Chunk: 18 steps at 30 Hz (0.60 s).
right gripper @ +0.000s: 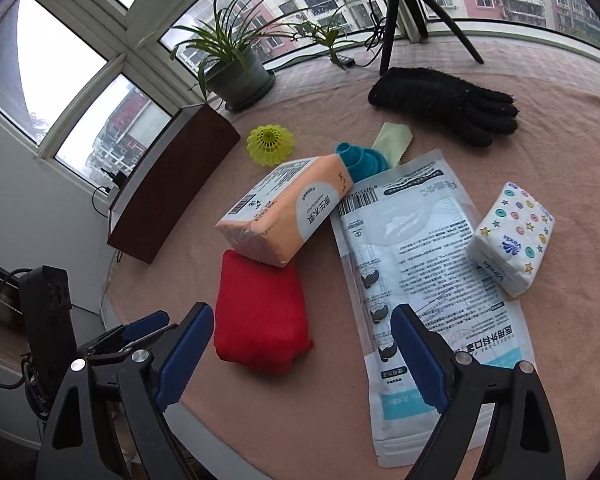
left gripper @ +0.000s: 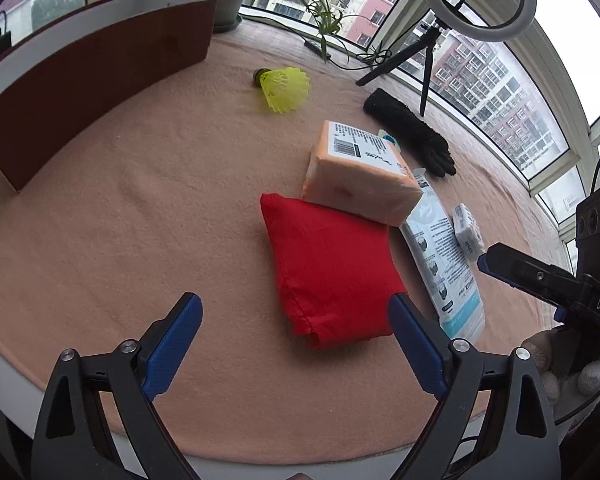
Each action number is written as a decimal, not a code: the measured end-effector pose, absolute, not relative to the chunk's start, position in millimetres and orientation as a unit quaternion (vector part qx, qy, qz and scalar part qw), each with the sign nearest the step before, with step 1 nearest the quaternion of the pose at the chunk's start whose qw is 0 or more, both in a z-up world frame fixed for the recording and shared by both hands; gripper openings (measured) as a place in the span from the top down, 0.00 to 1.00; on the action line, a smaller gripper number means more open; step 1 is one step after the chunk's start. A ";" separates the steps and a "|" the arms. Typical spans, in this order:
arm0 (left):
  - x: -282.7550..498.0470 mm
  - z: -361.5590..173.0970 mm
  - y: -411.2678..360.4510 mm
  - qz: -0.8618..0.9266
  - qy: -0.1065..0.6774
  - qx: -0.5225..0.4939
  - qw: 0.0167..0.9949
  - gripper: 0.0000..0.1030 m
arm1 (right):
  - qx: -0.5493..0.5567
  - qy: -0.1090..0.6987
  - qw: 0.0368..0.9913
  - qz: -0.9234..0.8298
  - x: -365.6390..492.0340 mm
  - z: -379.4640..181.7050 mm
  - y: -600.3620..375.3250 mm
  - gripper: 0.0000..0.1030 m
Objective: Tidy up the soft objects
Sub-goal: 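Lower the right tool to the red cushion and close its fingers on it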
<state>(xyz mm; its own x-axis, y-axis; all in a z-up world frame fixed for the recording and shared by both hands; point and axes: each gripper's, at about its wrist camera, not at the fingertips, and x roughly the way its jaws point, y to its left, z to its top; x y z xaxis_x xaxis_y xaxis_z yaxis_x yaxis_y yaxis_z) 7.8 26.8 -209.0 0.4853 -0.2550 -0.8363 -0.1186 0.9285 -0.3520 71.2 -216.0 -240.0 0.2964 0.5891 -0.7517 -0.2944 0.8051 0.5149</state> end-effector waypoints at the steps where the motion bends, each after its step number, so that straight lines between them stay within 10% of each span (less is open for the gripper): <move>1: 8.2 -209.2 26.9 -0.040 0.505 -0.184 0.842 0.10 | 0.139 0.525 0.791 0.282 71.9 -241.0 -212.8 0.21; 5: 11.4 -208.2 27.1 -0.040 0.501 -0.180 0.845 0.10 | 0.142 0.526 0.788 0.286 78.4 -243.1 -207.4 0.28; 7: 15.5 -209.6 26.7 -0.040 0.499 -0.178 0.847 0.11 | 0.147 0.540 0.777 0.288 84.2 -249.7 -203.9 0.48; 18: 33.4 -233.2 21.8 -0.073 0.522 -0.192 0.828 0.12 | 0.193 0.584 0.729 0.301 103.9 -285.2 -177.7 0.48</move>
<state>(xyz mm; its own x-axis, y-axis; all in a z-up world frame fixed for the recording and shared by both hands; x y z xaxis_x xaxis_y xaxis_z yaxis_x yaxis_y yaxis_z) 33.4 21.8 -233.2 0.4444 -0.3216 -0.8361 -0.0800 0.9154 -0.3946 103.9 -177.7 -285.2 0.1369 0.6649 -0.7342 -0.2139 0.7436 0.6335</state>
